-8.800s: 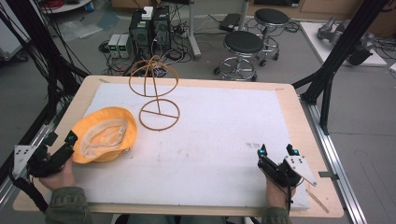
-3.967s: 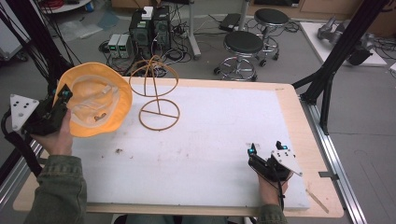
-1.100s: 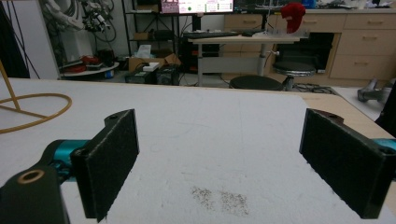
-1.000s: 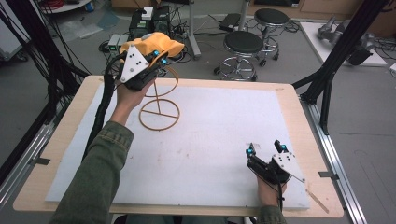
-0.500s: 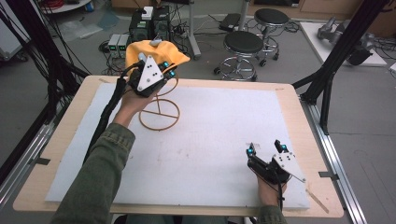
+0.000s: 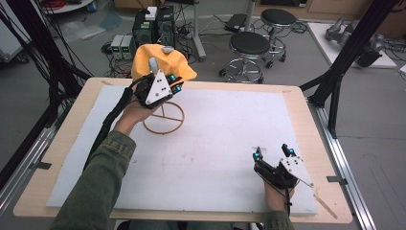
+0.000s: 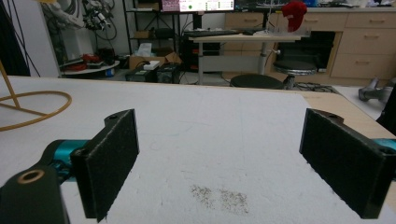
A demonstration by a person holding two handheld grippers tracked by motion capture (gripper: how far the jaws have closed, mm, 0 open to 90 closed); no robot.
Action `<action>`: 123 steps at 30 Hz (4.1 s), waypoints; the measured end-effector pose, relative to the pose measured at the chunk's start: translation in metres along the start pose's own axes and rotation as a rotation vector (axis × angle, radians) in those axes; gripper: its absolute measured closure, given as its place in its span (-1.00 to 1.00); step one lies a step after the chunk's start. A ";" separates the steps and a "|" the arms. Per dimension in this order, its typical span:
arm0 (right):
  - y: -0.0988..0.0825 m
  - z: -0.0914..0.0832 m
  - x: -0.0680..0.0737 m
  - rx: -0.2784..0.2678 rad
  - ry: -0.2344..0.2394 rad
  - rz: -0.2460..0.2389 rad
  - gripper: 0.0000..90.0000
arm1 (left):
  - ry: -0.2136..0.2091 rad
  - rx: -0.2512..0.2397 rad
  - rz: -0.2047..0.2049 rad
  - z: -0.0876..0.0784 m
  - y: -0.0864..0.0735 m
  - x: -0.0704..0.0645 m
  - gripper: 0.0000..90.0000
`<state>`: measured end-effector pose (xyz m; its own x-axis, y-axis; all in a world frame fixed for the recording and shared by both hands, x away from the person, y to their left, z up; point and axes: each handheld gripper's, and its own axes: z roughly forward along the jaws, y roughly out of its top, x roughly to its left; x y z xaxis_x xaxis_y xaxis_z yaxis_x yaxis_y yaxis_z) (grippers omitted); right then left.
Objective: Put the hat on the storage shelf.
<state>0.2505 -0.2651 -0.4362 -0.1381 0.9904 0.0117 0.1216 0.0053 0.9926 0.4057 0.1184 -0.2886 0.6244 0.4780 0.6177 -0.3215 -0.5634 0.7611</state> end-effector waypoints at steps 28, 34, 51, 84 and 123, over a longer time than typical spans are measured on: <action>0.001 -0.001 0.003 -0.006 -0.014 -0.031 -0.76 | 0.011 -0.082 -0.116 -0.032 -0.018 -0.002 0.08; 0.001 0.000 0.004 -0.007 -0.017 -0.032 -0.76 | 0.015 -0.138 -0.154 -0.046 -0.017 -0.003 -0.04; 0.001 0.000 0.003 -0.005 -0.013 -0.026 -0.76 | 0.084 -0.263 -0.346 -0.085 -0.015 0.017 -0.14; 0.002 -0.002 0.005 -0.012 -0.010 -0.011 -0.76 | 0.562 -0.186 -0.607 -0.156 -0.066 0.014 -0.23; -0.001 -0.002 0.005 0.012 -0.009 -0.006 -0.76 | 0.689 0.013 -0.711 -0.190 -0.141 -0.058 -0.39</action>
<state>0.2477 -0.2606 -0.4364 -0.1297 0.9915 0.0047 0.1322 0.0126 0.9911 0.2797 0.2981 -0.3945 0.1174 0.9931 0.0018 -0.0217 0.0008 0.9998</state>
